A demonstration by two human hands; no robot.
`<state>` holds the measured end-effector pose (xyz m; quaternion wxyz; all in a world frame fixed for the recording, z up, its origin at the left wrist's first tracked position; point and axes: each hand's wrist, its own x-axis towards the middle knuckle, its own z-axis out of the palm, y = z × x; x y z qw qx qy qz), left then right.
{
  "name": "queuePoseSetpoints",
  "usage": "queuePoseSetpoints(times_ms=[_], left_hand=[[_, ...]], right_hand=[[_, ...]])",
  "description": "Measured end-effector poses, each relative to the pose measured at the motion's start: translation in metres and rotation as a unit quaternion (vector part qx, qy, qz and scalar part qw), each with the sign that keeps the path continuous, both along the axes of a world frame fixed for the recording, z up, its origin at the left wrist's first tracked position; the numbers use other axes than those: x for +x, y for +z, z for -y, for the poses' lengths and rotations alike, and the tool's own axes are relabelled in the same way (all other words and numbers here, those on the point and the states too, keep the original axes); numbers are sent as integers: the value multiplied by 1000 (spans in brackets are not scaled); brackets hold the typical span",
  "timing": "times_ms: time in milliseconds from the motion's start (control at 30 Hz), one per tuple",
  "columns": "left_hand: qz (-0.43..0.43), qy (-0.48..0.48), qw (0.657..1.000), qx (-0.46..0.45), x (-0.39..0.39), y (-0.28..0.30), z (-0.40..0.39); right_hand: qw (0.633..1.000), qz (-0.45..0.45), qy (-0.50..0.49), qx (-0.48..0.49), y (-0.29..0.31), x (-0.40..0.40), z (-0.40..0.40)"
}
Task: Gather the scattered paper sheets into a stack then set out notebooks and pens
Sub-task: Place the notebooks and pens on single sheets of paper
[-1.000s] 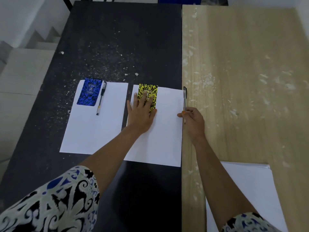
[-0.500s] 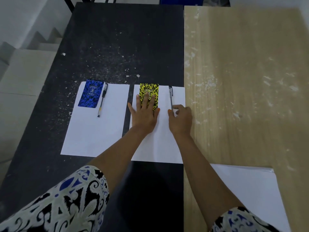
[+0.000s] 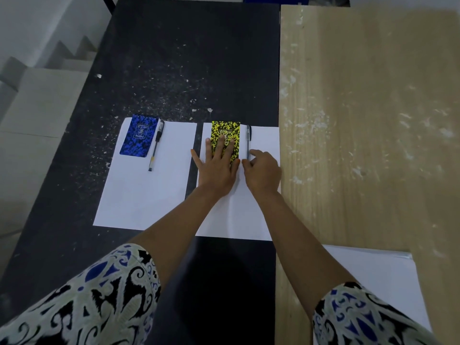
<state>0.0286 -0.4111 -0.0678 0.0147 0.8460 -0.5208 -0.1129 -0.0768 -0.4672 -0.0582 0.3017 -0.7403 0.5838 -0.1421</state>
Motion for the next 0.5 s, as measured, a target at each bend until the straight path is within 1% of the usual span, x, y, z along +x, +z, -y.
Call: queuePoseSetpoints(times_ms=[367, 500], left_hand=[[-5, -8, 1000, 8, 8, 1, 3], [-15, -8, 1000, 0, 7, 4, 1]], right_hand=[[1000, -17, 13, -6, -2, 5, 3], [1000, -14, 20, 6, -2, 4, 5]])
